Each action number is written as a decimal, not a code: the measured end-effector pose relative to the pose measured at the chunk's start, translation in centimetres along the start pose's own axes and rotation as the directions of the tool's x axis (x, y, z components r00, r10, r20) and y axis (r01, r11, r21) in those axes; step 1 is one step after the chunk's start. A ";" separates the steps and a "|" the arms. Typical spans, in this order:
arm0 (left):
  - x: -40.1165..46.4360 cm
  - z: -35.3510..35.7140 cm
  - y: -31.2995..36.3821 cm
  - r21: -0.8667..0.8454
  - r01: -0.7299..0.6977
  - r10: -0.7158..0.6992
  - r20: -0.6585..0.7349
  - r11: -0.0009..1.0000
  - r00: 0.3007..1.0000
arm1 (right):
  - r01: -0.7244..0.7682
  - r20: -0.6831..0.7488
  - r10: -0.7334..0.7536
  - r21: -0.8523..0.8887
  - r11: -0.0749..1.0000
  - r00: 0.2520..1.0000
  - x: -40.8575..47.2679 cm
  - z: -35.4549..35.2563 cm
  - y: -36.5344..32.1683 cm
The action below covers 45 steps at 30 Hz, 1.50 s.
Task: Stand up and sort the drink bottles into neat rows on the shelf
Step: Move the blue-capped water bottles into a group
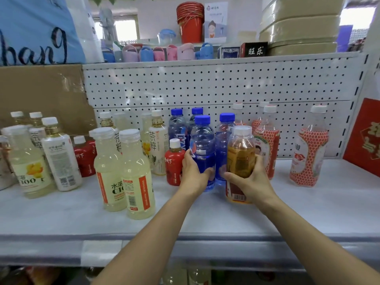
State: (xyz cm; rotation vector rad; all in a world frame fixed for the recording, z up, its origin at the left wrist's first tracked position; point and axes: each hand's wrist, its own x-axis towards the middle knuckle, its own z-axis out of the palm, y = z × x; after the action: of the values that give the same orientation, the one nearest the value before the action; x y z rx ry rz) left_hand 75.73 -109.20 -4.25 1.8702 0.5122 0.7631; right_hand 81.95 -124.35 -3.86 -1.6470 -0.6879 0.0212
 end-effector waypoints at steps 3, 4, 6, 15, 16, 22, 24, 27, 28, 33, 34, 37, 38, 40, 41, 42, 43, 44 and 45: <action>-1.8 -1.0 0.0 0.019 -0.041 0.040 0.032 0.999 0.999 | 0.001 0.009 0.000 -0.013 1.000 1.000 0.1 0.2 0.0; -2.5 -1.4 0.1 0.025 -0.060 0.059 0.047 0.998 0.997 | -0.002 0.011 0.003 -0.013 1.000 1.000 0.0 0.2 0.0; -4.3 -2.0 0.5 0.043 -0.099 0.095 0.082 0.994 0.992 | -0.012 0.025 0.012 -0.017 1.000 1.000 -0.4 0.0 -0.2; -11.4 -4.7 0.3 0.162 -0.299 0.301 0.015 0.940 0.954 | -0.027 0.136 0.025 0.013 1.000 0.990 -3.5 0.1 -1.0; -11.8 -4.9 0.3 0.165 -0.304 0.308 0.000 0.938 0.951 | -0.018 0.150 0.016 0.017 1.000 0.989 -3.9 0.4 -1.2; -9.1 -4.9 1.9 0.029 -0.250 0.251 -0.141 0.968 0.958 | 0.017 0.200 -0.026 0.047 0.999 0.979 -5.4 1.0 -1.8; -6.1 -4.4 2.8 -0.046 -0.199 0.183 -0.229 0.979 0.956 | 0.017 0.195 -0.026 0.051 0.999 0.980 -5.6 0.9 -1.9; -1.0 -3.6 3.1 -0.073 -0.085 0.056 -0.335 0.994 0.941 | 0.030 0.183 -0.041 0.060 0.998 0.982 -6.0 0.5 -2.2; 0.4 -3.4 3.0 -0.071 -0.031 0.004 -0.347 0.997 0.938 | 0.032 0.180 -0.042 0.059 0.998 0.983 -6.2 0.4 -2.2; 4.3 -3.4 1.0 -0.002 0.153 -0.145 -0.320 0.988 0.936 | 0.012 0.188 -0.023 0.061 0.998 0.982 -6.7 -0.5 -2.2; 4.3 -3.4 0.7 0.023 0.152 -0.137 -0.319 0.988 0.938 | 0.011 0.189 -0.023 0.064 0.998 0.982 -6.7 -0.6 -2.2; 3.1 -3.6 0.3 0.067 0.084 -0.057 -0.336 0.994 0.940 | 0.013 0.191 -0.027 0.071 0.997 0.981 -6.8 -0.5 -2.2; 2.4 -3.5 0.3 0.059 0.047 -0.024 -0.345 0.997 0.938 | 0.018 0.191 -0.032 0.072 0.997 0.981 -6.8 -0.5 -2.1; 0.7 -3.3 0.2 0.029 -0.031 0.039 -0.362 0.999 0.931 | 0.031 0.190 -0.044 0.073 0.997 0.981 -6.8 -0.5 -2.0; -0.1 -3.3 0.0 0.022 -0.059 0.063 -0.369 0.998 0.927 | 0.040 0.188 -0.054 0.076 0.996 0.981 -6.9 -0.5 -2.0; -1.0 -3.3 0.1 0.017 -0.077 0.078 -0.373 0.997 0.924 | 0.050 0.184 -0.064 0.081 0.995 0.981 -6.9 -0.6 -2.0; -1.9 -3.3 0.2 0.012 -0.094 0.092 -0.374 0.995 0.923 | 0.057 0.177 -0.073 0.090 0.994 0.981 -6.9 -0.7 -1.9; -2.8 -3.4 0.4 0.010 -0.115 0.110 -0.374 0.993 0.921 | 0.064 0.168 -0.080 0.099 0.993 0.983 -6.9 -0.7 -1.9; -3.6 -3.6 0.8 0.008 -0.144 0.137 -0.372 0.990 0.918 | 0.071 0.157 -0.087 0.104 0.992 0.984 -6.9 -0.7 -1.8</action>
State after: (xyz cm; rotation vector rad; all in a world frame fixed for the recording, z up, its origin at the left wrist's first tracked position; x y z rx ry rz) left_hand 70.66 -109.56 -3.47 1.7623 0.6081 1.2293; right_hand 75.82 -127.98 -4.54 -1.5336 -0.8623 0.1308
